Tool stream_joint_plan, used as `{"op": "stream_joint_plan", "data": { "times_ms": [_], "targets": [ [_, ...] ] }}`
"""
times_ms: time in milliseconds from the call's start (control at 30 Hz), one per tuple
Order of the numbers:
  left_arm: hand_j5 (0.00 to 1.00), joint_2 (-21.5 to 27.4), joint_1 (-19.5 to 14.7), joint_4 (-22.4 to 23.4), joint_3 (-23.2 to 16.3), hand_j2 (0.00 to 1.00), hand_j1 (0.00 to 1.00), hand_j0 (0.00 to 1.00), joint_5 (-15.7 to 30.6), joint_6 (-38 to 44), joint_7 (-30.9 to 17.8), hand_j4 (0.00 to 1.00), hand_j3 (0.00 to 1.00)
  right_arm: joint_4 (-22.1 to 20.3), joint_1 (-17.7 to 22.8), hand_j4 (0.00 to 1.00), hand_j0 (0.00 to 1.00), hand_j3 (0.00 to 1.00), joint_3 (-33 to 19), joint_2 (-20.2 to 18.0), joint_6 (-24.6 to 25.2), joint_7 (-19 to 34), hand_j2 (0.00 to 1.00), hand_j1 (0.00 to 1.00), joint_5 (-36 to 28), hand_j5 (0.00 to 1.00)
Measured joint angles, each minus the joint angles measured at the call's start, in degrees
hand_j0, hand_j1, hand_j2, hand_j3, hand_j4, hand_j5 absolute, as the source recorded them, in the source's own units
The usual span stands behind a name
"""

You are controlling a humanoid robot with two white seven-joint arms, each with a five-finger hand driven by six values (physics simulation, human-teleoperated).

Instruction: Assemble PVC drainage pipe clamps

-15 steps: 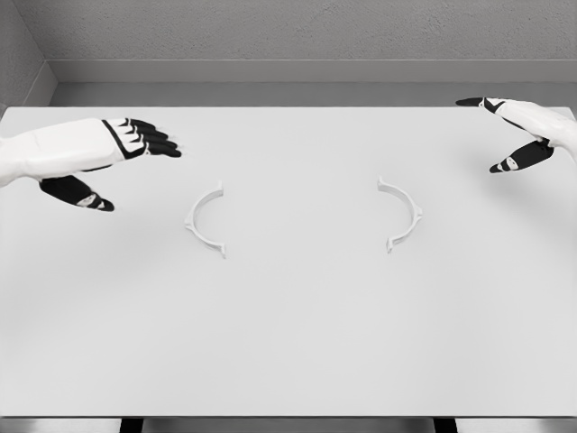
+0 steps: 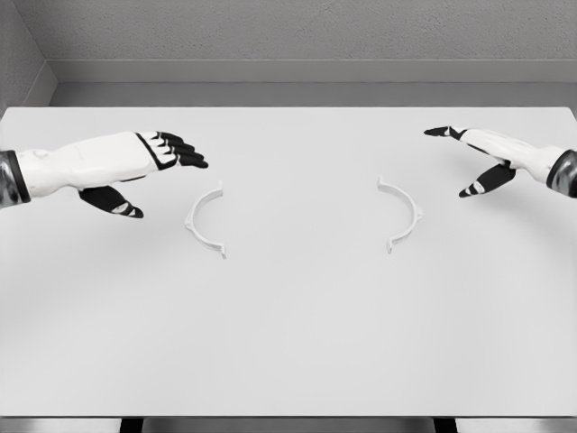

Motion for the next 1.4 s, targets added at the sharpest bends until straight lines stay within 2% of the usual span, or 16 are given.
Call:
{"op": "stream_joint_plan", "data": {
  "times_ms": [133,367,567,767,933,1300,1400],
  "targets": [
    [1.00,-3.17,0.09,1.06,-0.07,1.00,1.00,1.00,-3.00,0.00,-0.06,1.00,1.00,0.12,0.00,1.00,1.00,1.00,0.43,2.50,-0.02,0.62,1.00,1.00,2.00,1.00],
    [1.00,-6.55,1.67,1.98,-0.10,1.00,1.00,1.00,-6.46,0.00,-0.08,1.00,1.00,0.22,0.00,1.00,1.00,1.00,0.56,3.72,-0.01,0.82,1.00,1.00,3.35,1.00],
    [1.00,-9.53,1.49,4.47,0.08,1.00,1.00,1.00,-9.32,0.00,-0.08,1.00,1.00,0.09,-0.53,1.00,1.00,1.00,0.56,5.40,-0.01,1.46,1.00,1.00,3.89,1.00],
    [1.00,-10.77,1.58,6.67,1.84,1.00,1.00,1.00,-12.01,0.02,-0.08,1.00,1.00,-0.01,-0.53,1.00,1.00,1.00,0.33,7.77,0.07,2.40,1.00,1.00,4.74,1.00],
    [1.00,-12.26,1.58,8.73,2.48,1.00,1.00,1.00,-14.51,0.03,-0.09,1.00,1.00,-0.03,-0.53,1.00,1.00,1.00,-0.46,9.32,0.29,0.53,1.00,1.00,7.60,1.00],
    [1.00,-14.42,1.41,11.09,2.63,1.00,1.00,1.00,-16.77,0.04,-0.09,1.00,1.00,-0.23,-1.23,1.00,1.00,1.00,-0.52,9.87,-0.31,0.69,1.00,1.00,9.34,1.00],
    [1.00,-15.13,1.32,12.24,2.62,1.00,1.00,1.00,-17.43,0.02,-0.09,1.00,1.00,-0.33,-1.58,1.00,1.00,1.00,-0.13,10.08,-0.12,2.11,1.00,1.00,7.10,1.00]
  ]
}}
